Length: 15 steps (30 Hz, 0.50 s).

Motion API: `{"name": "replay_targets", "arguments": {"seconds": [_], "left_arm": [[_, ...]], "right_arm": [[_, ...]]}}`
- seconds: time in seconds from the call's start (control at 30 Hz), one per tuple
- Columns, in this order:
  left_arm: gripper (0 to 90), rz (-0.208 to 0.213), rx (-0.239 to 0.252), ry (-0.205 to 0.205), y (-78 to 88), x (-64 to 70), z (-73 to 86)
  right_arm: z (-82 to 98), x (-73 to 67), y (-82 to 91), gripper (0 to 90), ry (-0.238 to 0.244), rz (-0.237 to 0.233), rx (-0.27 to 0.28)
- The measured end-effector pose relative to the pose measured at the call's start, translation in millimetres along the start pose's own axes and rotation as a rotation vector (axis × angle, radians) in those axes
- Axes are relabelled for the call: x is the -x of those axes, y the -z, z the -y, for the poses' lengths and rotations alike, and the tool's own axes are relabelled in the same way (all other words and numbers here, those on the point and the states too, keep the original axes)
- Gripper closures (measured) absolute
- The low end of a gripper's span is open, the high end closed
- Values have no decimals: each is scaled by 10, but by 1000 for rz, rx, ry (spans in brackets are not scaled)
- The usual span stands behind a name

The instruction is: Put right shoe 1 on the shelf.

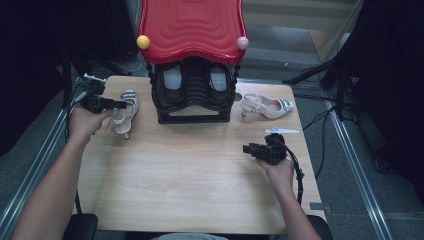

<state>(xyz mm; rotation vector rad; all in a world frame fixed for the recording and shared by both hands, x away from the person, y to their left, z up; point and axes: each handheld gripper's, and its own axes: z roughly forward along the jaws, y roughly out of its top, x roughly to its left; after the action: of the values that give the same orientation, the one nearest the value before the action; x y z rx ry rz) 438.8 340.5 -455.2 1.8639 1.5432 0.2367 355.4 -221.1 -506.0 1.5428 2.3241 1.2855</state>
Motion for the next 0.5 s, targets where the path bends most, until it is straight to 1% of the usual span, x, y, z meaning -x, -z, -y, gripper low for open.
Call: {"name": "replay_targets", "arguments": {"seconds": [0.03,0.07,0.1,0.17,0.2,0.23,0.27,0.3,0.33,0.47,0.5], "left_arm": [[500,-2,3,-3,3,16,1],[479,3,8,-14,7,30,6],[461,-2,3,-19,8,39,10],[423,-15,-14,-18,-8,38,17],[383,-17,-15,-13,-17,31,22],[352,-14,-11,6,-33,31,35],[320,-13,-13,5,-44,18,47],[320,-18,-7,17,-58,16,63],[296,-22,-9,23,-70,1,76],[247,-10,9,76,-104,-51,144],[238,-5,13,81,-108,-59,155]], "right_arm": [[0,-2,-1,627,0,0,0],[1,-4,-1,627,0,0,-2],[1,-5,-2,627,1,0,-2],[1,-7,0,625,-2,1,-3],[2,-6,1,624,-2,3,-3],[2,-4,1,624,-3,4,-4],[2,1,1,623,-2,7,-3],[2,1,1,623,-2,7,-3],[2,2,2,622,-2,7,-5],[4,-2,0,620,-1,9,-6],[4,-4,0,620,-1,9,-7]]}}
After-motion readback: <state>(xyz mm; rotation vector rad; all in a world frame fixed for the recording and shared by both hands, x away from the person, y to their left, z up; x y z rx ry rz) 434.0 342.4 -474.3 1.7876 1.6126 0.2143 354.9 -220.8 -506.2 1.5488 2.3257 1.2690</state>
